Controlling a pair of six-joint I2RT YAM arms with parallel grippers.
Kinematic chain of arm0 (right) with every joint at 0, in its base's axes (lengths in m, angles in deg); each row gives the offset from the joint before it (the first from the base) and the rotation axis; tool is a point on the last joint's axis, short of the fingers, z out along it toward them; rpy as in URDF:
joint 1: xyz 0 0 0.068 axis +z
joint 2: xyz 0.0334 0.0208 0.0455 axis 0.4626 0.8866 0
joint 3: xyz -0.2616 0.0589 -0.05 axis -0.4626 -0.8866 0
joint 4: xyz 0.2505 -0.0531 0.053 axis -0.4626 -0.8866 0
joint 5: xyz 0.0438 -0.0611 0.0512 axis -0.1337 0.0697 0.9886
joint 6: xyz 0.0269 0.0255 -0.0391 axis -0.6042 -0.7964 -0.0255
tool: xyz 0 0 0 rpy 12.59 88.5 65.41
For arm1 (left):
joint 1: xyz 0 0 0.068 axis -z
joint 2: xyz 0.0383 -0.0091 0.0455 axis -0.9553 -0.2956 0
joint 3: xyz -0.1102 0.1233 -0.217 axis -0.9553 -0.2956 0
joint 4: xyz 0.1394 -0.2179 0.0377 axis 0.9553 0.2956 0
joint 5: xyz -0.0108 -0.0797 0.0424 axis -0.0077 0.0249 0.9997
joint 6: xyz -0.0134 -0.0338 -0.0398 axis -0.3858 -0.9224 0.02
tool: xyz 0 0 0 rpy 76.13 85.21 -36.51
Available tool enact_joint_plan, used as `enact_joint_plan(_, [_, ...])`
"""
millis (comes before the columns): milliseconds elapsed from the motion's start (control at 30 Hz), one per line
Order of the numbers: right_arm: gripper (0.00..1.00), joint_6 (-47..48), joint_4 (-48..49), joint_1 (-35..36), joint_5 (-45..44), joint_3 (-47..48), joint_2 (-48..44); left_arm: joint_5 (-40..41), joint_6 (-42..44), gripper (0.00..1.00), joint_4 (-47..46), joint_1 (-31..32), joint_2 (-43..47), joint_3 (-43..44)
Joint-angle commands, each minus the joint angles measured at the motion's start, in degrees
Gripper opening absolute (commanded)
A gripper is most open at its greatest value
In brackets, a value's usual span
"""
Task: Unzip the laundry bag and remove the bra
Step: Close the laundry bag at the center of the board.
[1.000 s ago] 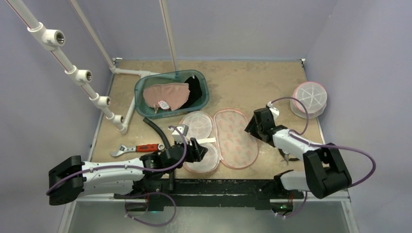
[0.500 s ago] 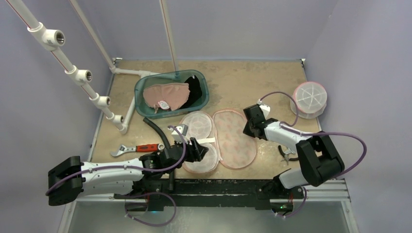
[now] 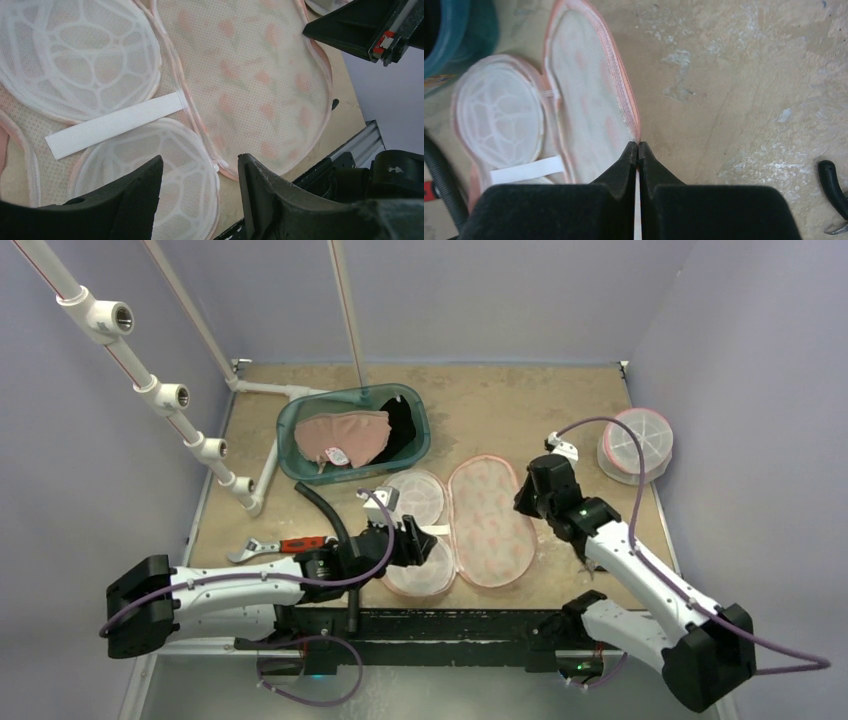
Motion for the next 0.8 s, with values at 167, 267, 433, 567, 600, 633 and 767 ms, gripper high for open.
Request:
enact_joint_plan(167, [0.0,8.47,-0.35,0.33,6.92,4.0,-12.44,5.53,6.26,0.55,11.1,0.09,-0.13,10.12])
enact_joint_plan(267, [0.0,12.26,3.62,0.35,17.4,3.38,-15.69,6.71,5.59,0.56,13.17,0.16,1.51,9.59])
enact_joint_plan(433, [0.0,11.64,9.59,0.47,36.1,1.78,-13.9,7.59,3.2,0.56,15.84,0.11,3.58,7.84])
enact_joint_plan(567, [0.0,9.46,14.5,2.15,39.11,1.39,-10.98,7.87,0.98,0.55,17.15,0.09,4.69,6.3])
enact_joint_plan(600, [0.0,8.98,15.65,2.8,39.16,1.42,-10.11,7.91,0.47,0.55,17.41,0.09,5.03,5.87])
enact_joint_plan(633, [0.0,8.53,16.87,3.63,39.09,1.35,-9.05,8.02,0.02,0.55,17.76,0.11,5.4,5.45])
enact_joint_plan(767, [0.0,6.88,21.48,10.2,36.12,2.46,-4.07,9.62,-2.05,0.55,20.93,0.15,7.87,4.36])
